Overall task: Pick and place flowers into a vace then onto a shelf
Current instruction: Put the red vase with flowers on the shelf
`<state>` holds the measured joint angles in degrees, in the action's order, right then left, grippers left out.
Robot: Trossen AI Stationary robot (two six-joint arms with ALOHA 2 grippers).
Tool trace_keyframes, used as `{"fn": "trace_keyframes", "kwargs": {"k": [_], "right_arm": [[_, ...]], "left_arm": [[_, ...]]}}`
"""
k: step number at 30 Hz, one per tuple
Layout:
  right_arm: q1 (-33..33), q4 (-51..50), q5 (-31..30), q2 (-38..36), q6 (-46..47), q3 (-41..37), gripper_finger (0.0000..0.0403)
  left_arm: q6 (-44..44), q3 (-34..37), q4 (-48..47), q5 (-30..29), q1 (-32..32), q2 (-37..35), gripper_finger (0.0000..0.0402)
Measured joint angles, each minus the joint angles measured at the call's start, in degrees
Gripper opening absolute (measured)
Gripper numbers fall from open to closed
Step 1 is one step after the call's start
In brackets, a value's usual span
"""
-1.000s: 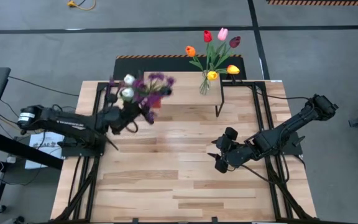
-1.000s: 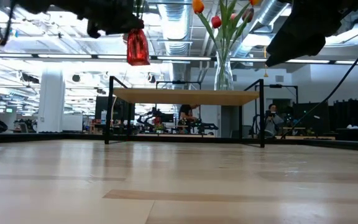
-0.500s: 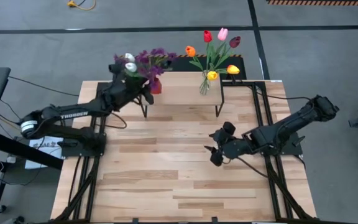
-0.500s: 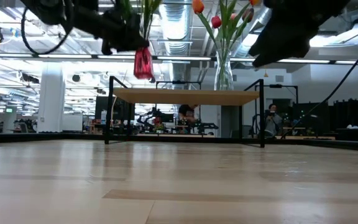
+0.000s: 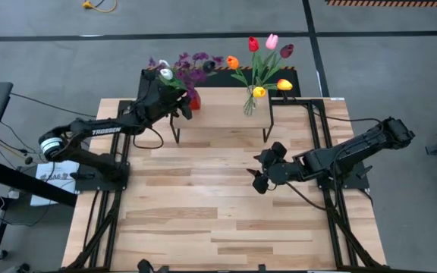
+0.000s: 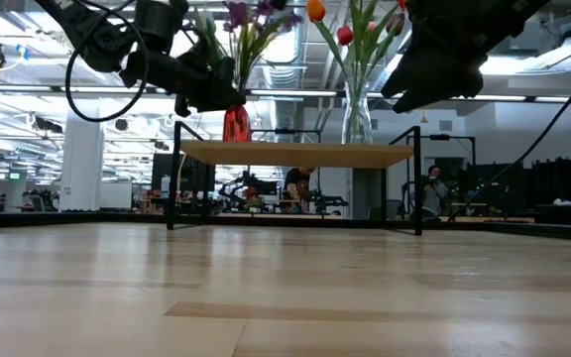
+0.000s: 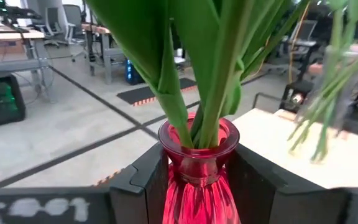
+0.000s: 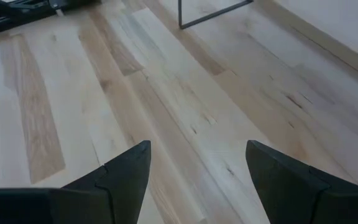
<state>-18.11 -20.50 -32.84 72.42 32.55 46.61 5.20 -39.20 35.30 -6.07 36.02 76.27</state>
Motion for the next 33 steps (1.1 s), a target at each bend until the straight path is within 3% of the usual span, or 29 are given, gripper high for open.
{"fn": "trace_keyframes", "kwargs": {"k": [14, 33], "right_arm": [[0.0, -0.1, 0.0, 0.0, 0.0, 0.0, 0.0256], [0.0, -0.3, 0.0, 0.0, 0.0, 0.0, 0.0256]], "left_arm": [[-2.5, -0.1, -3.3, 0.9, 1.0, -0.1, 0.0131], [-1.7, -0.1, -2.5, 3.9, 1.0, -0.2, 0.0202]]}}
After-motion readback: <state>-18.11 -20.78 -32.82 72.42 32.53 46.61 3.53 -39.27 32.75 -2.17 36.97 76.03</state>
